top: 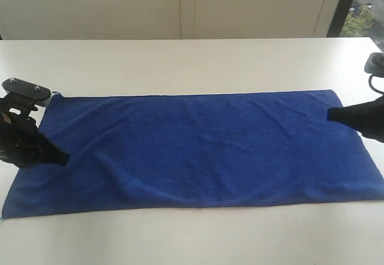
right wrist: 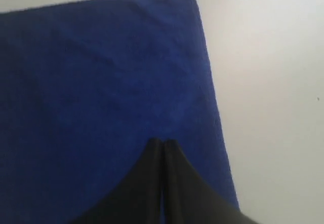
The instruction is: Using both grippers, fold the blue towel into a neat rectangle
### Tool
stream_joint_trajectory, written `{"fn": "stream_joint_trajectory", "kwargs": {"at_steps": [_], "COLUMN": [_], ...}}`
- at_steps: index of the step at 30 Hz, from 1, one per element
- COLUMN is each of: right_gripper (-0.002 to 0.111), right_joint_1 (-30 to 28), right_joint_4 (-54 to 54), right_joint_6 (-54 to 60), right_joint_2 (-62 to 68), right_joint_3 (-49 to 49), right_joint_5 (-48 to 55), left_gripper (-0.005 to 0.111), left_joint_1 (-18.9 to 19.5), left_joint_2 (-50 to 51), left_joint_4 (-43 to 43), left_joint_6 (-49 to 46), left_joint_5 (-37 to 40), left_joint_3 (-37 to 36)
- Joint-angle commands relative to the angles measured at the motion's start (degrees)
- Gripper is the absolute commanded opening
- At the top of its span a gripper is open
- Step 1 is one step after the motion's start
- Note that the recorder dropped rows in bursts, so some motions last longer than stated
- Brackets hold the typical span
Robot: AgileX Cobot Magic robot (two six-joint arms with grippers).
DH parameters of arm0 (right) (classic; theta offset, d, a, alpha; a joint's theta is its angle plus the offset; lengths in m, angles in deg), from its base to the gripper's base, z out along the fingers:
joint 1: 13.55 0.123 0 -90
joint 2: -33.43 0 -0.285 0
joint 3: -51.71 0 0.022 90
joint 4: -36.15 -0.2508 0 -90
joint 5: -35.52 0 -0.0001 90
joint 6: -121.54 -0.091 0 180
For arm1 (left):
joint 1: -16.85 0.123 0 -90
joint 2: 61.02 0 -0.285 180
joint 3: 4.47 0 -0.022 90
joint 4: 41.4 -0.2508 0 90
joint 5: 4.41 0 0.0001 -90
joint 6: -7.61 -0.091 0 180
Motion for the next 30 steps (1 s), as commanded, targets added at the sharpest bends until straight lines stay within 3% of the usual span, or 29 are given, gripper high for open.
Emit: {"fn": "stream_joint_trajectory", "kwargs": {"at_steps": [1, 14, 30], "right_gripper": [0.0, 0.0, 0.0], "right_joint_1": [0.0, 0.0, 0.0], "right_joint_4": [-0.1, 0.1, 1.5], "right_joint_6": [2.2, 4.8, 6.2], "right_joint_2": [-1.2, 11.6, 12.4], "right_joint_3": [0.4, 2.3, 1.1], "right_joint_5": [7.1, 4.5, 13.2], "left_gripper": [0.0, 0.0, 0.0], "left_joint_1": [-0.3, -0.3, -0.3], "left_joint_2": [-0.9, -0.9, 0.7], "left_joint_4": [-0.2, -0.2, -0.2], "left_joint_6": [1.8, 2.9, 2.9], "left_joint_5": [-1.5, -6.4, -7.6], "left_joint_3": [-0.3, -0.3, -0.3]}}
